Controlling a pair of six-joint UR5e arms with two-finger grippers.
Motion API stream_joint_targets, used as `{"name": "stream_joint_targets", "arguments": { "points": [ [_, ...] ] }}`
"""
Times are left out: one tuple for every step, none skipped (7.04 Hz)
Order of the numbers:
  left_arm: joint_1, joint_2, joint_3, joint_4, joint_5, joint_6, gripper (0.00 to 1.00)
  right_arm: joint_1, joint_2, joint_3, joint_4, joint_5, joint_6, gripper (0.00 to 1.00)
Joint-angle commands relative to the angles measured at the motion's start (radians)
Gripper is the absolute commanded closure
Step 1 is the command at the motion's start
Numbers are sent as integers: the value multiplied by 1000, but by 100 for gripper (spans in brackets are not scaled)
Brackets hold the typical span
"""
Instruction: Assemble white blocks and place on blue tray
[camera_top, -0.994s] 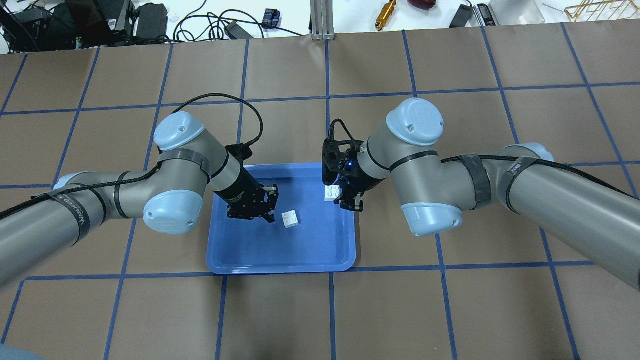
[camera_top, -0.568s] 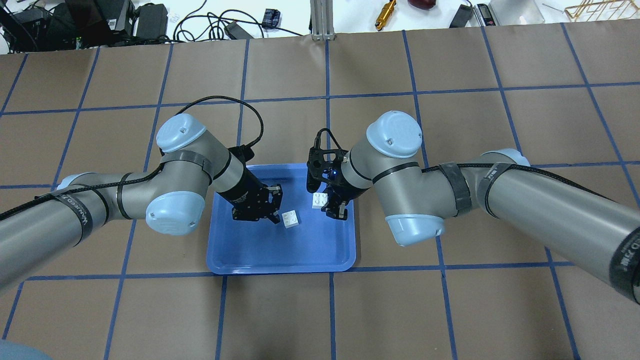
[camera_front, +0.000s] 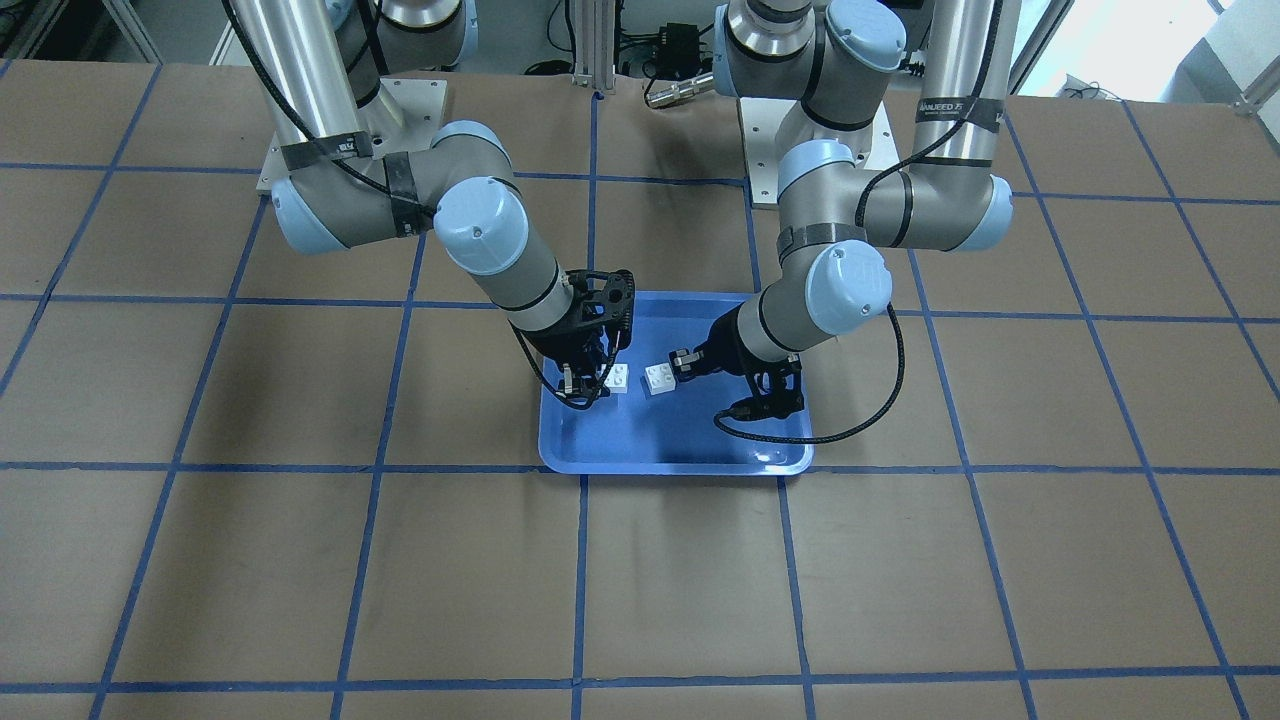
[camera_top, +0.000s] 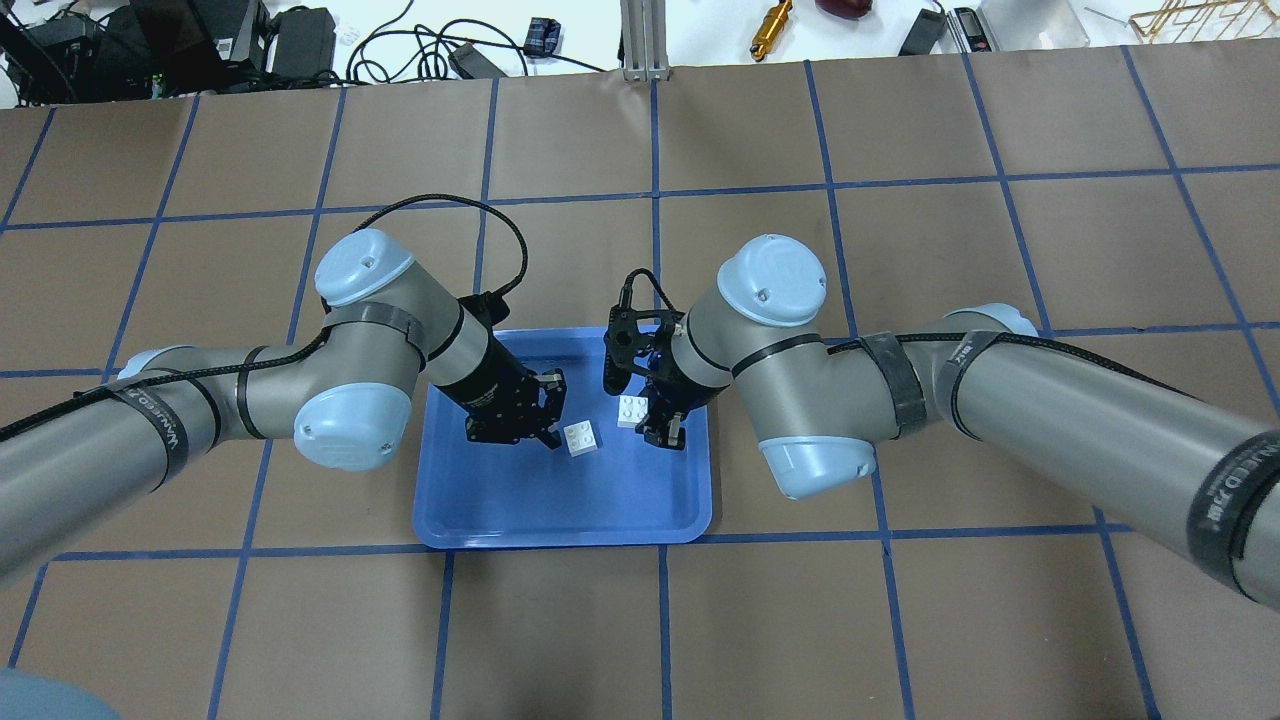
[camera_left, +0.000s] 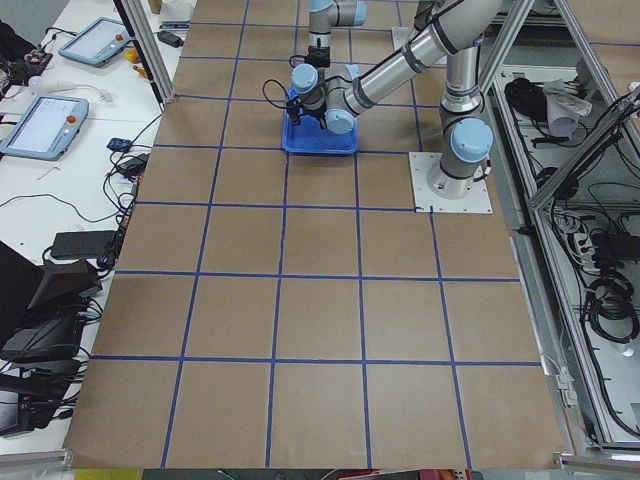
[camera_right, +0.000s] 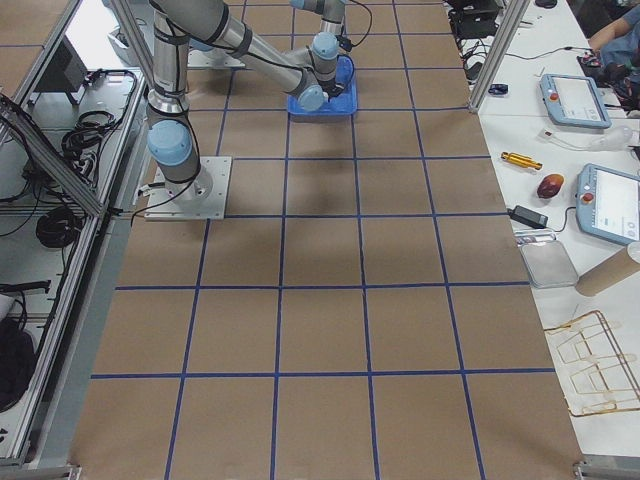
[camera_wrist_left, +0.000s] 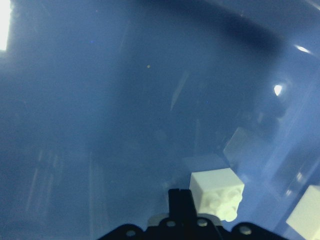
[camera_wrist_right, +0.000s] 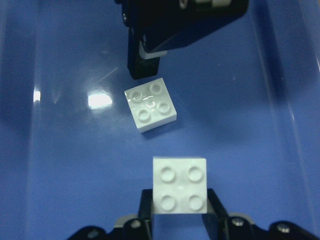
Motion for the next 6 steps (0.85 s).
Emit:
{"name": "stream_joint_targets", "arguments": {
  "points": [
    [-6,-2,-3,2,-5,9,100,12,38,-3,-62,0,1,100],
    [-12,-3,-3,2,-5,9,100,12,49,-3,-87,0,4,100],
    [-14,-3,-3,2,-5,9,100,13,52,-2,-87,0,4,100],
    [-14,-2,-3,2,-4,9,100,18,52,-2,-87,0,4,100],
    [-14,-2,-3,2,-4,9,100,27,54,-2,-89,-2,4,100],
    [-17,-2,-5,2,-4,10,100,30,54,-2,-89,-2,6,100]
  ]
}}
